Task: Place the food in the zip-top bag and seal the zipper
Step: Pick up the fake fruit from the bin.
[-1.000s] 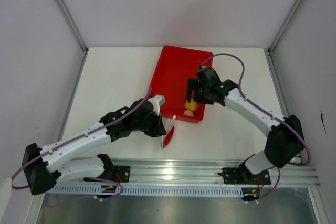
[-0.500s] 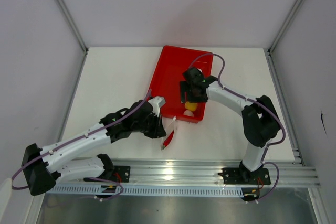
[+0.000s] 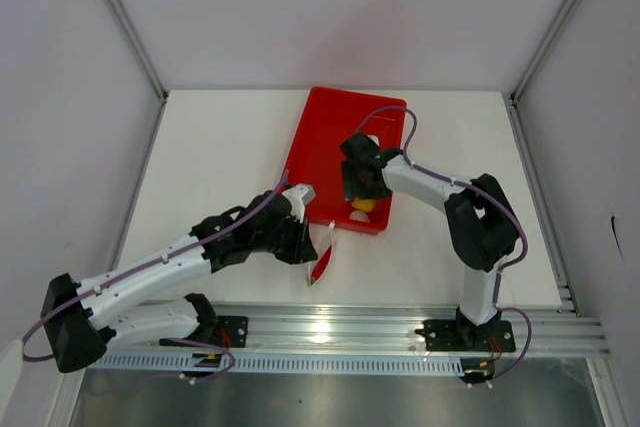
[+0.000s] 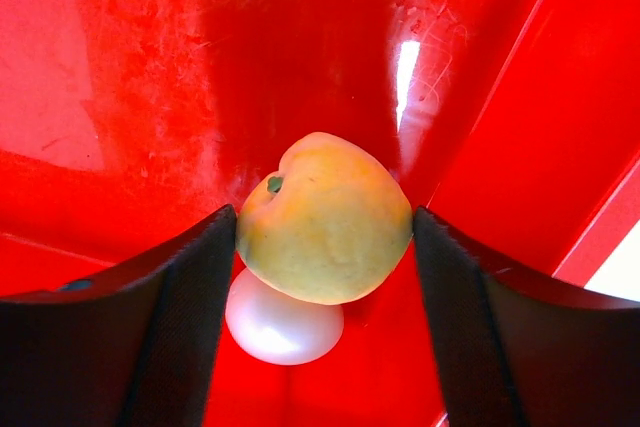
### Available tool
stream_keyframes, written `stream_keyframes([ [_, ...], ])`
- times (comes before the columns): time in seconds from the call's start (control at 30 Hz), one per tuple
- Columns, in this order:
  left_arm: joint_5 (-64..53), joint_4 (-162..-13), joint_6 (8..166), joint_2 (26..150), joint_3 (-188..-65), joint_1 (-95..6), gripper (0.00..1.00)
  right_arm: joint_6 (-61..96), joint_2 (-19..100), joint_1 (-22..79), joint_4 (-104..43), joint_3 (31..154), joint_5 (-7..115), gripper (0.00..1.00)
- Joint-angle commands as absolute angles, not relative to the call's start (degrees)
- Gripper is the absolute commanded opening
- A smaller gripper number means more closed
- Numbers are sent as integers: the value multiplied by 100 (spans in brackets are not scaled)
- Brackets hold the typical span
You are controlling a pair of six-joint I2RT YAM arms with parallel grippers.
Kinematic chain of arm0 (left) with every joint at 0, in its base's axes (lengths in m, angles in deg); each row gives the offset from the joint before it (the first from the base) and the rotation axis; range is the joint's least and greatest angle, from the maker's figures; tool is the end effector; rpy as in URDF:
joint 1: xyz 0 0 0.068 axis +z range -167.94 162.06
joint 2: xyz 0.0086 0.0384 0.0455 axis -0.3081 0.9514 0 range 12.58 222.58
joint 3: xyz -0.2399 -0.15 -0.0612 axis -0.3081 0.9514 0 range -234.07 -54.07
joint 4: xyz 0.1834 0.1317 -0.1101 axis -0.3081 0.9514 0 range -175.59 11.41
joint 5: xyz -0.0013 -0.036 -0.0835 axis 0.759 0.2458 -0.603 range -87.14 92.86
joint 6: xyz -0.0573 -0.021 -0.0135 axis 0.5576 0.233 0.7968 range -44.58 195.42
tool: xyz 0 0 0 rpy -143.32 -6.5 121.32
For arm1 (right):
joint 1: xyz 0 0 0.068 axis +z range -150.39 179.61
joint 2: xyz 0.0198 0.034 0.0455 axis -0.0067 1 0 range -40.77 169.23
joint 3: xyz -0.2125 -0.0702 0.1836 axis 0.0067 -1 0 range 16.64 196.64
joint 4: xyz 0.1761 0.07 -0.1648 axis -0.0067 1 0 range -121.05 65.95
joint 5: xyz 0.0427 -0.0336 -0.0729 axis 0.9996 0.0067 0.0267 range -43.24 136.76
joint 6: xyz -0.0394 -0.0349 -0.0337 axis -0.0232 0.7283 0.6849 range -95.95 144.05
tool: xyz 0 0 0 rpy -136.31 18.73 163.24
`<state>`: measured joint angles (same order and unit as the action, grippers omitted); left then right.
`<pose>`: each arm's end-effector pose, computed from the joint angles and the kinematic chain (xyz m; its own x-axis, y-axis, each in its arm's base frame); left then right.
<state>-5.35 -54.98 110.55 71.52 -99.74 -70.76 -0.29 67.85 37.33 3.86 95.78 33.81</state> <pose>0.1179 -0.1665 0.2751 -0.8321 0.1547 -0.5326 0.4547 0.7400 -0.4956 0.3189 0.2332 0.2085 -0.8641 -0.1605 -0.4770 -0.1794 0.9838 -0.0061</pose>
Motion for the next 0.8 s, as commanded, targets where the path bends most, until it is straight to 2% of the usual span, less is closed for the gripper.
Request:
stream_keyframes([
  [0.0, -637, -5676, 11154, 7076, -9951, -7068, 1, -12, 6821, 3802, 305, 9716, 3190, 68],
  [0.17, -655, -5694, 11163, 7103, -9968, -7068, 0, -30, 6638, 3811, 226, 9662, 3155, 49],
  [0.2, -655, -5694, 11163, 7111, -9968, -7068, 0, -13, 6585, 3811, 217, 9645, 3164, 40],
  [0.3, -655, -5712, 11163, 7129, -9977, -7068, 1, -30, 6234, 3811, 243, 9601, 3111, 22],
  [0.5, -716, -5799, 11181, 7226, -10012, -7068, 1, -266, 4726, 3925, 314, 9110, 3207, 23],
  [0.77, -874, -5966, 11207, 7375, -9995, -7068, 1, -996, 1911, 4136, -749, 7196, 4938, 24],
])
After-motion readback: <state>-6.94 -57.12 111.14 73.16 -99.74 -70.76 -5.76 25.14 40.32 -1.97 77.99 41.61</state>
